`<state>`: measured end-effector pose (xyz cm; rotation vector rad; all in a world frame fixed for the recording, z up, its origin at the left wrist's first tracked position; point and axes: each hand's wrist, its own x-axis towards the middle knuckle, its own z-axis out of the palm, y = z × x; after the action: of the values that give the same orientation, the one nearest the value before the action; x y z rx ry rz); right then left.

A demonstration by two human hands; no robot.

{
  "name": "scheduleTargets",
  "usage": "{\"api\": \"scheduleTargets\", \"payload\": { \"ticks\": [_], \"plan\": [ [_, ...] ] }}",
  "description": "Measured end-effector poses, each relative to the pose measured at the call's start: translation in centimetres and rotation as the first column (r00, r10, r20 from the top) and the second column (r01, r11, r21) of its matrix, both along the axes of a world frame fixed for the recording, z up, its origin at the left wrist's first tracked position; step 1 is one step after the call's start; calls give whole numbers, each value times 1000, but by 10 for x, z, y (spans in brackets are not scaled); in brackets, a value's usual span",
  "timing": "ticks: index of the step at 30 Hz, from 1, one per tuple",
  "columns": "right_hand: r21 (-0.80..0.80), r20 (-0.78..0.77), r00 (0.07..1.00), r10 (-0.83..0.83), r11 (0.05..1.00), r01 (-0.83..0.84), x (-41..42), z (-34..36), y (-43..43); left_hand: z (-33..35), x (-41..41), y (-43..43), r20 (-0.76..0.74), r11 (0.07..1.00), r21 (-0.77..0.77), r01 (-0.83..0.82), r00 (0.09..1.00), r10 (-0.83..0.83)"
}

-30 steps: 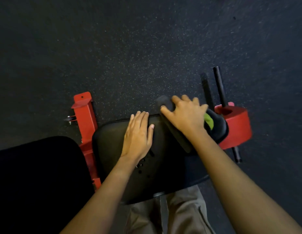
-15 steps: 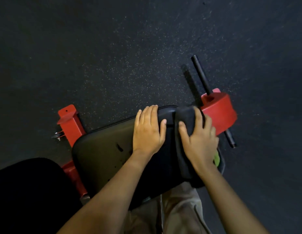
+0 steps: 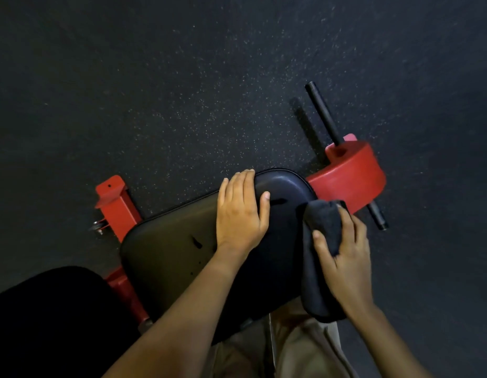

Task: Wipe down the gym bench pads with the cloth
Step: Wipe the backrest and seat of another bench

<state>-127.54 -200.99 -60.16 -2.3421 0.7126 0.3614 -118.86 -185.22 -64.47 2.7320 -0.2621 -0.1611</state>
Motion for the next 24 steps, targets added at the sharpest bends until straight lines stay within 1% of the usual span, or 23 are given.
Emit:
{"api": "scheduleTargets", "payload": {
  "ticks": [2, 4, 5, 7, 8, 10, 11, 13, 15, 17, 19, 21, 24],
  "plan": [
    [-67, -23, 999, 48, 997, -49, 14, -2, 0, -1, 0, -1, 9, 1000, 2, -1, 1000, 1],
    [-171, -17, 990, 138, 976, -139, 53, -7, 6, -1, -1, -1, 26, 1000, 5, 3, 1000, -3],
    [-186, -29, 980, 195, 963, -197, 79, -11, 10, -1, -1, 0, 29, 1000, 5, 5, 1000, -6],
    [-129, -99, 950, 295, 943, -306, 122, -21, 16, -1, 0, 0, 30, 1000, 8, 7, 1000, -7],
    [-85, -111, 939, 326, 938, -336, 133, -24, 15, -1, 0, 0, 27, 1000, 9, 4, 1000, -5],
    [-16, -44, 948, 315, 949, -316, 129, -25, 7, 0, -1, 0, 21, 1000, 7, 14, 1000, -14],
    [-2, 1, 960, 280, 960, -280, 117, -24, 3, 0, 0, 0, 26, 1000, 8, 16, 1000, -17],
    [17, 49, 987, 154, 988, -155, 80, -16, -2, -1, 1, 0, 20, 1000, 7, 13, 1000, -13],
    [23, 47, 998, 41, 999, -42, 41, -7, -2, -2, 0, 0, 22, 1000, 0, 9, 1000, -9],
    [-8, 24, 1000, 13, 1000, -13, 21, -4, -1, -3, 0, 1, 20, 1000, 0, 13, 1000, -13],
    [-67, -13, 999, 45, 997, -46, 30, -5, 0, -3, -1, 1, 14, 1000, 8, 12, 1000, -12],
    [-134, -38, 994, 104, 985, -109, 59, -8, 5, -2, -2, 1, 11, 1000, 12, 15, 1000, -15],
    [-194, -65, 943, 325, 923, -332, 110, -17, 17, -1, -1, 1, 10, 1000, 11, 24, 1000, -24]
  ]
}}
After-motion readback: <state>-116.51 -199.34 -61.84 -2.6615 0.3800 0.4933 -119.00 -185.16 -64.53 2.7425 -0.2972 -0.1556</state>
